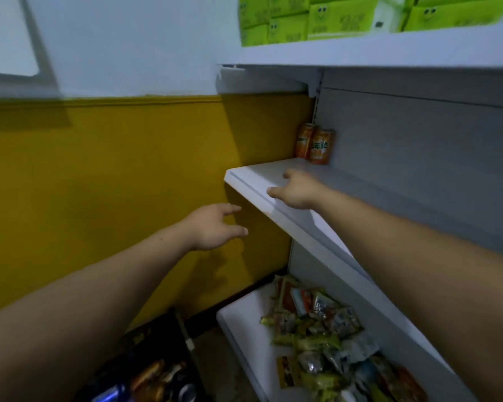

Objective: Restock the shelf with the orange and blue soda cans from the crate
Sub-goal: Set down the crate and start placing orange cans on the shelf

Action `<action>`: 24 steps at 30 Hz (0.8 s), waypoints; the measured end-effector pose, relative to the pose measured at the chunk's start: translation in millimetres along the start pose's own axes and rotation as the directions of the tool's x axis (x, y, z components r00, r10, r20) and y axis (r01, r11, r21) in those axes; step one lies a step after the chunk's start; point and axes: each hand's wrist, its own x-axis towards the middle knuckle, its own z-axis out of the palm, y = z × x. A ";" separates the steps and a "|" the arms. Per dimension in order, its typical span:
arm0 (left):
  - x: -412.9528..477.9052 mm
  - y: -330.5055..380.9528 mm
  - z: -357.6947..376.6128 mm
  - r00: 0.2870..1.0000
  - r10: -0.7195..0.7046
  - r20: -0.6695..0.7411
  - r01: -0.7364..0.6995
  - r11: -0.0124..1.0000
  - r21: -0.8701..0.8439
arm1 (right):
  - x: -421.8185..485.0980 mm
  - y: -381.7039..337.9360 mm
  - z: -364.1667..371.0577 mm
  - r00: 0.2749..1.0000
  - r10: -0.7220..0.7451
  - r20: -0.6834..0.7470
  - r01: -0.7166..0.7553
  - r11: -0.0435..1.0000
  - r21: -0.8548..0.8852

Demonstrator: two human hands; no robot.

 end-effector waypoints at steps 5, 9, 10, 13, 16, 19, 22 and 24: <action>-91.4 -49.2 1.7 0.991 -0.135 -0.012 0.135 0.991 -0.001 | -50.6 -46.7 48.4 0.990 -0.095 0.104 0.099 0.994 -0.034; -159.5 -90.8 13.0 0.973 -0.230 -0.014 0.230 0.973 -0.017 | -83.0 -77.1 91.1 0.957 -0.155 0.243 0.166 0.986 -0.022; -173.8 -101.6 17.4 0.966 -0.258 -0.014 0.257 0.966 -0.024 | -89.6 -84.3 102.3 0.947 -0.174 0.270 0.186 0.982 -0.021; -211.6 -132.1 31.6 0.926 -0.378 0.010 0.378 0.924 -0.056 | -105.1 -105.2 137.3 0.907 -0.205 0.367 0.230 0.973 -0.026; -238.9 -160.6 47.6 0.865 -0.500 0.048 0.502 0.858 -0.110 | -114.4 -121.7 173.4 0.874 -0.237 0.424 0.273 0.962 -0.026; -254.8 -184.2 65.9 0.813 -0.576 0.082 0.581 0.797 -0.165 | -116.1 -132.2 208.9 0.847 -0.253 0.467 0.300 0.954 -0.027; -260.1 -206.1 82.3 0.767 -0.623 0.152 0.641 0.741 -0.200 | -110.9 -142.0 245.1 0.795 -0.261 0.548 0.304 0.952 0.011; -261.6 -219.0 93.9 0.751 -0.639 0.167 0.660 0.725 -0.197 | -108.6 -143.1 265.1 0.776 -0.260 0.574 0.303 0.953 0.022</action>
